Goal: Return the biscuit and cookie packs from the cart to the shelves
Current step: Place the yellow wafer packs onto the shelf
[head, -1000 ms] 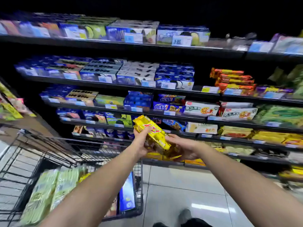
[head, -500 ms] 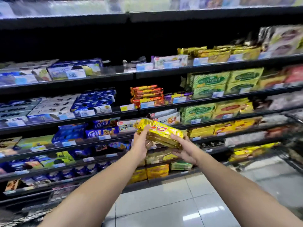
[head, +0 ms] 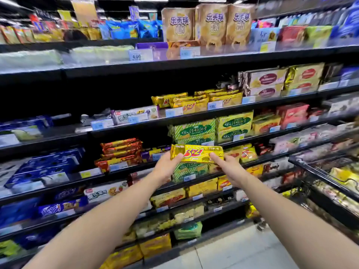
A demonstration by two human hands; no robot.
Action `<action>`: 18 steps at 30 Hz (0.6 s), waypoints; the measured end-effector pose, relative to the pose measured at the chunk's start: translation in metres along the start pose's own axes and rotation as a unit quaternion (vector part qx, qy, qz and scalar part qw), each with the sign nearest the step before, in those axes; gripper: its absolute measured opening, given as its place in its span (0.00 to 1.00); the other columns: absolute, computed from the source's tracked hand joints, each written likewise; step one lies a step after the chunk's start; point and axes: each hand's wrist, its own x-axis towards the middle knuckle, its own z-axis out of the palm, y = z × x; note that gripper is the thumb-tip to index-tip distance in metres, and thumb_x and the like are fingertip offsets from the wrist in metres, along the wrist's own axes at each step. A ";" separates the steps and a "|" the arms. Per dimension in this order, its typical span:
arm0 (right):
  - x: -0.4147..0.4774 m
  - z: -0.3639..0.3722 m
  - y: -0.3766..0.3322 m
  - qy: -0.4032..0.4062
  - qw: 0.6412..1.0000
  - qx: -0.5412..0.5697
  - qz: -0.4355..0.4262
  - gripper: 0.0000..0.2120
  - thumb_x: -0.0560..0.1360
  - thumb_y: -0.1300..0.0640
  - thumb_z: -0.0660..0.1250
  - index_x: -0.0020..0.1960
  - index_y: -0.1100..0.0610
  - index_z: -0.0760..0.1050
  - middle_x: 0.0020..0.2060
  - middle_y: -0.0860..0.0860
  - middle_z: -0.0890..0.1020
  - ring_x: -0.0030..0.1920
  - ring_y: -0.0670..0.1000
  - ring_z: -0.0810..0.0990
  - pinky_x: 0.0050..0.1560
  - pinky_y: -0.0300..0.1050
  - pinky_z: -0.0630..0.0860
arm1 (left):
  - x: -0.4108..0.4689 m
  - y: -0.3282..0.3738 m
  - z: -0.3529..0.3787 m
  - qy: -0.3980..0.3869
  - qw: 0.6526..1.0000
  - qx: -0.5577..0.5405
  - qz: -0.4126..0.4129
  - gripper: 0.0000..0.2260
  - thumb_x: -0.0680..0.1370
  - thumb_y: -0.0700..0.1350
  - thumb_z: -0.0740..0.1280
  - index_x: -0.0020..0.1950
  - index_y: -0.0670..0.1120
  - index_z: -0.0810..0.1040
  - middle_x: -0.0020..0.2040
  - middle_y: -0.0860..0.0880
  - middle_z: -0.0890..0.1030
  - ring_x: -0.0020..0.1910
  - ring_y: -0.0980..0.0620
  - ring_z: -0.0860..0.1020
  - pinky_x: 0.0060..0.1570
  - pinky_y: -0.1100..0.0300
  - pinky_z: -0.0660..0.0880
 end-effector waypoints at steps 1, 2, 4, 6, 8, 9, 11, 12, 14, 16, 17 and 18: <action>0.009 -0.007 -0.012 0.010 0.999 -0.027 -0.029 0.54 0.57 0.20 0.69 0.71 0.56 0.71 0.68 0.52 0.77 0.68 0.57 0.75 0.61 0.53 0.72 | 0.010 0.013 0.000 -0.006 1.000 0.017 0.020 0.05 0.83 0.53 0.63 0.54 0.57 0.79 0.51 0.60 0.81 0.49 0.63 0.78 0.48 0.67 0.71; 0.019 -0.011 -0.026 0.024 0.997 -0.047 -0.054 0.54 0.59 0.21 0.68 0.72 0.58 0.71 0.68 0.53 0.77 0.66 0.56 0.76 0.60 0.52 0.73 | 0.020 0.027 -0.002 -0.009 0.999 0.033 0.039 0.08 0.83 0.54 0.62 0.60 0.57 0.77 0.56 0.59 0.81 0.54 0.61 0.77 0.53 0.68 0.70; 0.038 -0.018 -0.056 0.053 0.991 -0.068 -0.098 0.51 0.66 0.25 0.68 0.74 0.61 0.68 0.67 0.53 0.76 0.66 0.54 0.75 0.62 0.53 0.73 | 0.042 0.052 -0.009 0.001 0.995 0.068 0.077 0.14 0.83 0.54 0.63 0.68 0.54 0.74 0.60 0.57 0.80 0.56 0.61 0.77 0.54 0.67 0.71; 0.059 -0.022 -0.087 0.069 0.984 -0.077 -0.145 0.44 0.68 0.29 0.70 0.71 0.61 0.72 0.64 0.53 0.78 0.61 0.53 0.78 0.63 0.52 0.74 | 0.065 0.074 -0.019 0.018 0.988 0.088 0.125 0.11 0.82 0.51 0.66 0.64 0.54 0.74 0.56 0.58 0.81 0.52 0.64 0.78 0.47 0.72 0.71; 0.080 -0.025 -0.114 0.083 0.974 -0.095 -0.189 0.36 0.71 0.34 0.71 0.69 0.57 0.74 0.64 0.54 0.80 0.64 0.54 0.78 0.64 0.52 0.75 | 0.087 0.092 -0.028 0.035 0.978 0.118 0.166 0.11 0.81 0.48 0.69 0.62 0.52 0.75 0.56 0.55 0.81 0.54 0.58 0.78 0.48 0.71 0.70; 0.092 -0.027 -0.126 0.086 0.970 -0.105 -0.201 0.37 0.73 0.36 0.71 0.73 0.59 0.71 0.69 0.55 0.77 0.69 0.56 0.75 0.68 0.52 0.72 | 0.098 0.099 -0.033 0.044 0.972 0.139 0.186 0.11 0.80 0.47 0.69 0.62 0.51 0.75 0.57 0.53 0.81 0.55 0.56 0.78 0.51 0.70 0.70; 0.111 -0.029 -0.148 0.060 0.970 -0.126 -0.200 0.37 0.75 0.42 0.72 0.75 0.61 0.67 0.70 0.54 0.75 0.73 0.57 0.71 0.71 0.51 0.68 | 0.119 0.108 -0.042 0.062 0.961 0.165 0.211 0.13 0.78 0.45 0.71 0.62 0.50 0.76 0.56 0.54 0.81 0.57 0.55 0.78 0.55 0.69 0.70; 0.122 -0.031 -0.156 0.036 0.970 -0.138 -0.195 0.31 0.75 0.45 0.73 0.72 0.60 0.71 0.66 0.52 0.78 0.70 0.56 0.74 0.69 0.51 0.70 | 0.129 0.111 -0.046 0.071 0.959 0.172 0.214 0.14 0.77 0.45 0.72 0.62 0.50 0.76 0.56 0.55 0.81 0.57 0.56 0.78 0.56 0.69 0.70; 0.140 -0.035 -0.169 -0.011 0.968 -0.162 -0.192 0.22 0.76 0.52 0.73 0.68 0.57 0.75 0.60 0.51 0.83 0.65 0.54 0.78 0.71 0.53 0.70 | 0.147 0.113 -0.051 0.096 0.953 0.198 0.208 0.16 0.76 0.46 0.73 0.63 0.50 0.76 0.56 0.55 0.80 0.56 0.56 0.77 0.55 0.65 0.68; 0.156 -0.036 -0.176 -0.029 0.964 -0.172 -0.202 0.24 0.77 0.53 0.73 0.70 0.55 0.73 0.60 0.51 0.83 0.64 0.53 0.78 0.72 0.53 0.69 | 0.161 0.113 -0.052 0.121 0.947 0.223 0.197 0.15 0.76 0.47 0.74 0.61 0.49 0.77 0.54 0.54 0.79 0.54 0.53 0.77 0.52 0.64 0.67; 0.163 -0.037 -0.180 -0.025 0.962 -0.177 -0.209 0.27 0.76 0.52 0.74 0.72 0.54 0.72 0.61 0.49 0.82 0.65 0.52 0.77 0.71 0.50 0.69 | 0.168 0.114 -0.052 0.134 0.946 0.230 0.188 0.14 0.76 0.48 0.74 0.59 0.48 0.77 0.53 0.52 0.80 0.54 0.51 0.78 0.51 0.63 0.68; 0.169 -0.038 -0.184 -0.022 0.959 -0.181 -0.218 0.27 0.76 0.51 0.74 0.72 0.52 0.72 0.60 0.47 0.82 0.64 0.50 0.77 0.67 0.45 0.71 | 0.174 0.116 -0.051 0.149 0.944 0.234 0.177 0.14 0.76 0.48 0.74 0.58 0.46 0.78 0.53 0.50 0.82 0.54 0.49 0.79 0.50 0.62 0.68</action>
